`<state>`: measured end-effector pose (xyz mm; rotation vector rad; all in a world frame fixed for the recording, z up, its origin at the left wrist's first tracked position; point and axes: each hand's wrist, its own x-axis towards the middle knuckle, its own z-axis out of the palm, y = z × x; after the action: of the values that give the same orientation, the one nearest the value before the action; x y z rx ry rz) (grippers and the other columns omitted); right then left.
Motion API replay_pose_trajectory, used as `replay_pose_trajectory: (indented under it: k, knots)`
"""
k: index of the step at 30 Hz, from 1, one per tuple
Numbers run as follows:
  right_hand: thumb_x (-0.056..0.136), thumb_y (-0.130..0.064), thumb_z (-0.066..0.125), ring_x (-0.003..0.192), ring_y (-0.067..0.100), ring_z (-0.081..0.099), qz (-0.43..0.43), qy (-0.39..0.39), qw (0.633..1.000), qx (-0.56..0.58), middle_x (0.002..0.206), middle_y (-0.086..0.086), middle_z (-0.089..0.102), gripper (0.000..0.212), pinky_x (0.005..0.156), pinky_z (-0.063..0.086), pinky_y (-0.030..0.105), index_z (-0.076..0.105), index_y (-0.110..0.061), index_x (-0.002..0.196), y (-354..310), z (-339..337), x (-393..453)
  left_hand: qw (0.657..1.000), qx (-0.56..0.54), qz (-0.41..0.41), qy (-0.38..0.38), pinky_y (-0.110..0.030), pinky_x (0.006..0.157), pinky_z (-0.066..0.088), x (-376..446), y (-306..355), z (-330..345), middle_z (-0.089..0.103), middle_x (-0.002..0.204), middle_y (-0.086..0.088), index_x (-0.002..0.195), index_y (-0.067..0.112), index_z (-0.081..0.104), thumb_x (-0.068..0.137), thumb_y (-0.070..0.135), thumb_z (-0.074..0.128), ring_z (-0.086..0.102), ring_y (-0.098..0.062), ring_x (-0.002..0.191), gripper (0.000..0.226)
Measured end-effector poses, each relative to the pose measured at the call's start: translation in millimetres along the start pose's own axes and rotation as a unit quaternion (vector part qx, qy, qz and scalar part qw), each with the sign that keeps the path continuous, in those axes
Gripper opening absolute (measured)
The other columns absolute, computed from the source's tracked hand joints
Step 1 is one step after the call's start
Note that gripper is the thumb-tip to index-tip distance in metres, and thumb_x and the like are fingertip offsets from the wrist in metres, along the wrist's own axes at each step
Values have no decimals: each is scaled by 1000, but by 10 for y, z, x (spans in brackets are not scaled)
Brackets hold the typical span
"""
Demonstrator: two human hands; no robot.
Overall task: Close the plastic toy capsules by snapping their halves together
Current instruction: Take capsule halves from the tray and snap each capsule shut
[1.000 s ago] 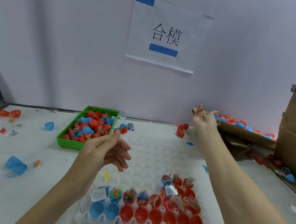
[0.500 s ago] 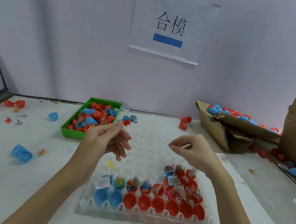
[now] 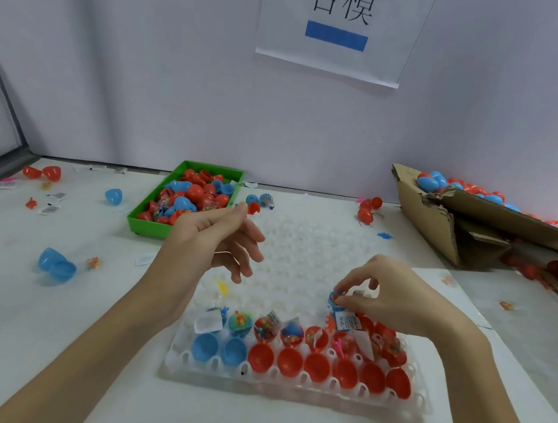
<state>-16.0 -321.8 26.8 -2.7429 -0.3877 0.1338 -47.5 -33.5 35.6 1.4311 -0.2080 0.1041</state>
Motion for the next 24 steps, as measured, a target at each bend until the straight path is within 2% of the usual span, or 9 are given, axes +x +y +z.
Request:
replay_pose_trajectory:
  k: [2, 7, 11, 14, 15, 17, 19, 22, 24]
  knots:
    - [91, -41, 74, 87, -9, 50, -5, 13, 1000, -11, 85, -27, 52, 11, 61, 37, 11, 79, -39, 101, -27, 16, -2, 1000, 3, 0, -2, -27, 52, 54, 1, -12, 5, 73, 76, -18, 80, 8, 78, 96, 45, 58, 66, -27, 60, 45]
    - [88, -42, 77, 89, 3, 53, -3, 29, 1000, -10, 99, -22, 53, 7, 64, 37, 16, 72, -47, 87, -77, 19, 29, 1000, 6, -2, -10, -26, 52, 54, -2, -15, 7, 74, 77, -18, 78, 11, 78, 96, 46, 58, 67, -26, 60, 44]
    - [85, -46, 77, 89, 4, 55, -12, 74, 997, 2, 103, -19, 57, 16, 65, 38, 16, 65, -52, 77, -68, -30, 17, 1000, 14, -2, -10, -26, 52, 54, 9, -20, -1, 74, 78, -17, 79, 12, 78, 96, 45, 57, 67, -25, 60, 43]
    - [82, -52, 75, 89, 4, 55, -18, 127, 991, 27, 102, -21, 57, 11, 66, 40, 20, 65, -52, 78, -49, -85, -10, 1000, 24, 11, -8, -25, 53, 55, 5, -33, 0, 75, 80, -14, 82, 13, 78, 93, 43, 60, 67, -22, 63, 37]
    - [79, -58, 72, 89, 3, 55, -20, 149, 988, 45, 101, -21, 57, 9, 66, 41, 21, 65, -52, 80, -55, -104, -19, 999, 38, 22, -4, -25, 54, 55, 2, -42, 6, 75, 83, -11, 86, 14, 78, 91, 43, 62, 68, -21, 66, 34]
    - [73, -66, 62, 90, 2, 55, -36, 194, 977, 81, 100, -22, 59, 18, 65, 41, 20, 66, -52, 83, -101, -121, -31, 994, 99, 55, 7, -24, 59, 58, -9, -65, 30, 76, 90, -1, 95, 17, 75, 87, 43, 68, 70, -17, 74, 27]
    - [74, -68, 60, 94, -3, 53, -51, 224, 968, 105, 100, -22, 59, 20, 64, 38, 17, 66, -52, 85, -177, -89, -22, 978, 184, 93, 4, -26, 69, 61, -32, -103, 69, 74, 99, 10, 101, 25, 71, 85, 41, 74, 71, -13, 86, 23]
    - [81, -59, 68, 94, -3, 52, -62, 249, 960, 111, 104, -18, 58, 15, 66, 38, 13, 68, -46, 89, -328, 46, 17, 956, 255, 138, -42, -23, 76, 59, -89, -184, 165, 67, 111, 15, 105, 32, 68, 85, 35, 83, 69, -11, 98, 25]
    - [85, -46, 75, 91, 0, 54, -85, 281, 951, 94, 106, -13, 58, 15, 68, 41, 10, 73, -34, 94, -439, 151, 41, 938, 298, 165, -60, -19, 77, 57, -120, -252, 214, 60, 114, 18, 108, 33, 66, 84, 39, 84, 65, -9, 102, 31]
